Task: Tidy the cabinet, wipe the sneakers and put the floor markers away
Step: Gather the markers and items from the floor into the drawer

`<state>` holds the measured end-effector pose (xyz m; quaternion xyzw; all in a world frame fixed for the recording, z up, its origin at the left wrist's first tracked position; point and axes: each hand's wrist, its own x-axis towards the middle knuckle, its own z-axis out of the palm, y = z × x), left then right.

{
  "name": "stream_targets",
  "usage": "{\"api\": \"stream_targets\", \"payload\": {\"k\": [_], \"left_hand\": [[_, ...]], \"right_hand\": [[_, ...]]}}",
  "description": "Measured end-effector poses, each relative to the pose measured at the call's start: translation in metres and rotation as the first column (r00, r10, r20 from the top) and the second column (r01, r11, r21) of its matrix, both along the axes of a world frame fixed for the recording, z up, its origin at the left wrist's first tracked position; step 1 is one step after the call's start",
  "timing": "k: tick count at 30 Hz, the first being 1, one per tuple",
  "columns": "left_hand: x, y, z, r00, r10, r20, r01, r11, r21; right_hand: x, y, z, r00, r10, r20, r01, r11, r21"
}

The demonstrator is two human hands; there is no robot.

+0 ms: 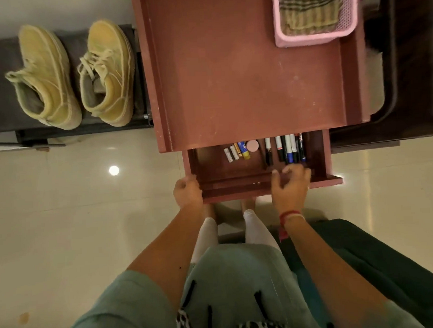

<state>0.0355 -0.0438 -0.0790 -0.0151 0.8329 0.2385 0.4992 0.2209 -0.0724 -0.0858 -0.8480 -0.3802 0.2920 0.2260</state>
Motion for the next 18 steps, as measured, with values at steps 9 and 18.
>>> {"api": "stream_targets", "payload": {"k": [9, 18], "left_hand": [[0.012, -0.044, 0.000, 0.606, 0.668, 0.433, -0.717, 0.694, -0.068], [-0.006, -0.039, -0.011, 0.381, 0.699, 0.605, -0.828, 0.550, -0.114]], "right_hand": [[0.031, -0.027, -0.010, 0.168, -0.790, -0.589, 0.562, 0.568, -0.601], [0.033, -0.013, -0.015, -0.175, -0.577, -0.798, 0.558, 0.609, -0.563]]}}
